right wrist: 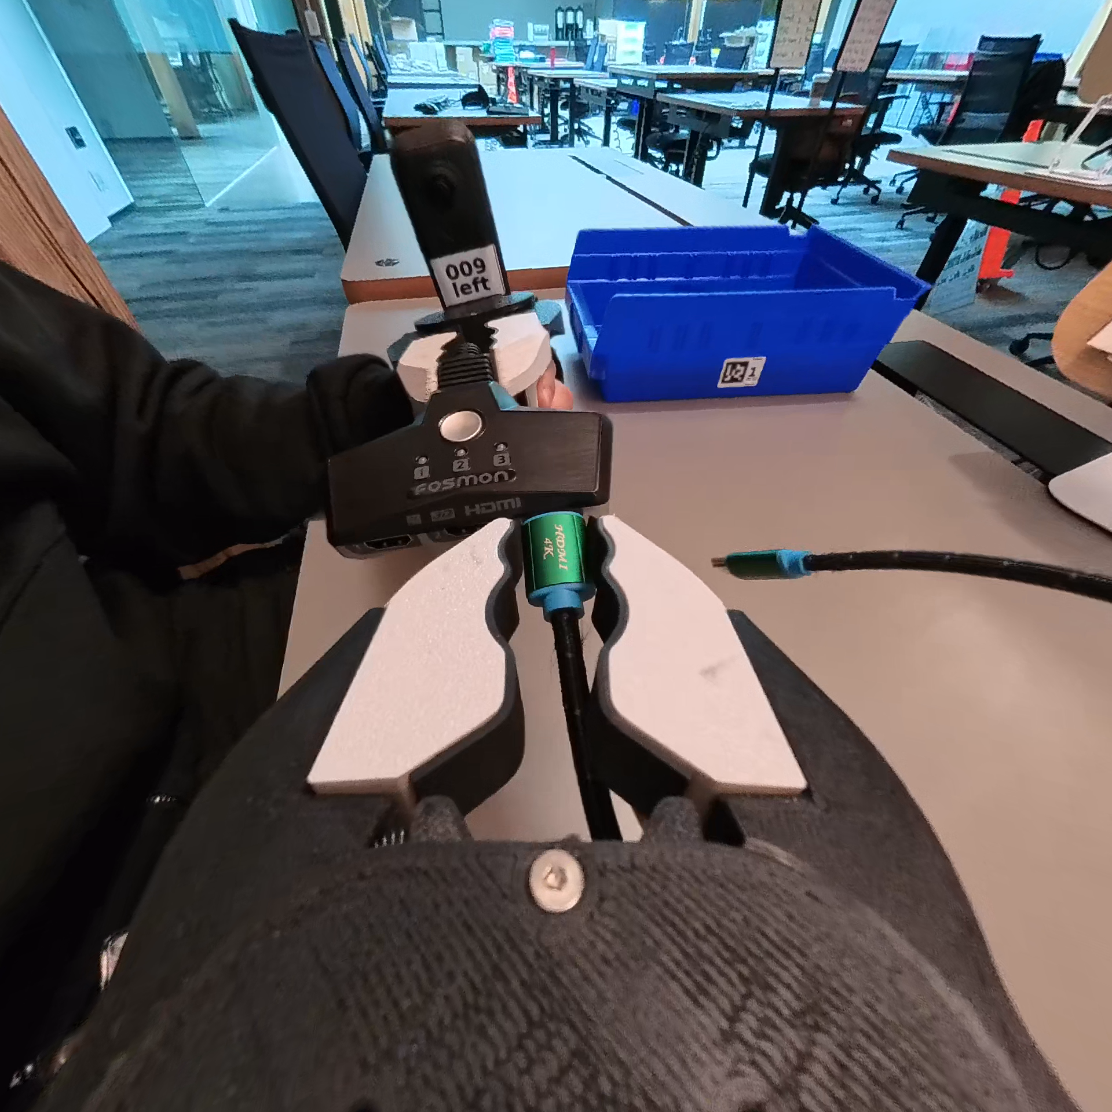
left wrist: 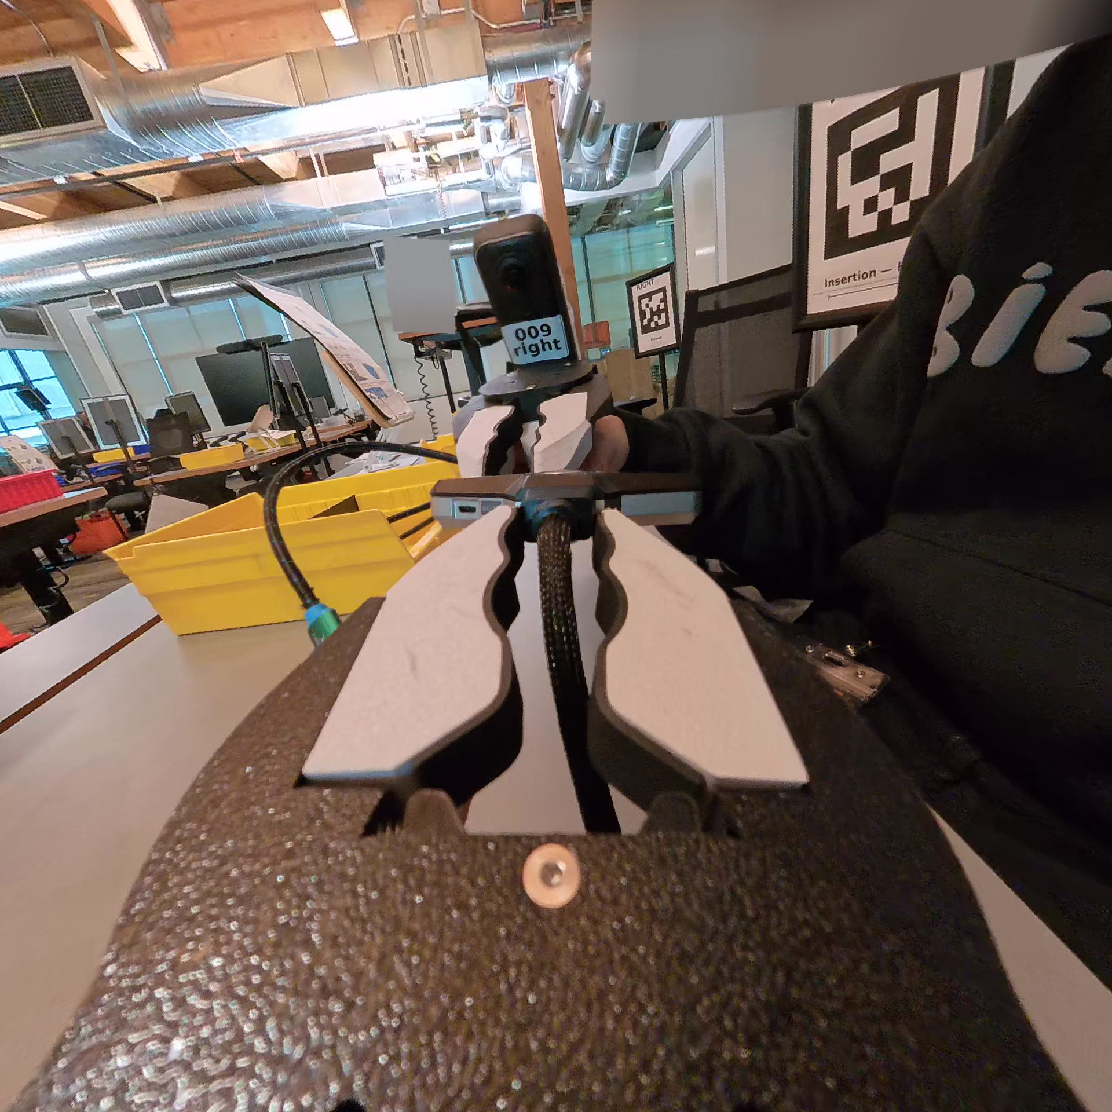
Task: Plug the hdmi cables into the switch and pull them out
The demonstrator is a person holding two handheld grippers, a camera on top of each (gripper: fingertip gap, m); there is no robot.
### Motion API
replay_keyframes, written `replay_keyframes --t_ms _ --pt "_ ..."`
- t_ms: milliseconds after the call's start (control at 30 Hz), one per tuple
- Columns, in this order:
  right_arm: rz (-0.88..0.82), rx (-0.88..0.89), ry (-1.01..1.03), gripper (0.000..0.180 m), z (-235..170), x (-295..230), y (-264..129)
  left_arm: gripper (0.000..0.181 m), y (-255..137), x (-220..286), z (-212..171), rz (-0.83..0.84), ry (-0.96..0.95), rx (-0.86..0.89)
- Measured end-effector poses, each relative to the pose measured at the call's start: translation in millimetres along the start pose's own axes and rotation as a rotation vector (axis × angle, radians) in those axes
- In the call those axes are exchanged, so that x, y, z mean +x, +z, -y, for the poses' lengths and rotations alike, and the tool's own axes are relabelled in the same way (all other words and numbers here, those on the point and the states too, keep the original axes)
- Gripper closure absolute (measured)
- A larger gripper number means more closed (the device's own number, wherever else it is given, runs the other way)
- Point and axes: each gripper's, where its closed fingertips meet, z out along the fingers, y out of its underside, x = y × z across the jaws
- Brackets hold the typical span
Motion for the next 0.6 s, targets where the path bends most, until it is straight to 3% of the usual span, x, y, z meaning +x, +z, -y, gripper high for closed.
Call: replay_keyframes --t_ms 600 --pt "-0.018 -0.031 -0.031 0.158 -6.4 -1.7 6.7 0.159 -7.8 -2.0 -3.8 -0.022 -0.060 -0.040"
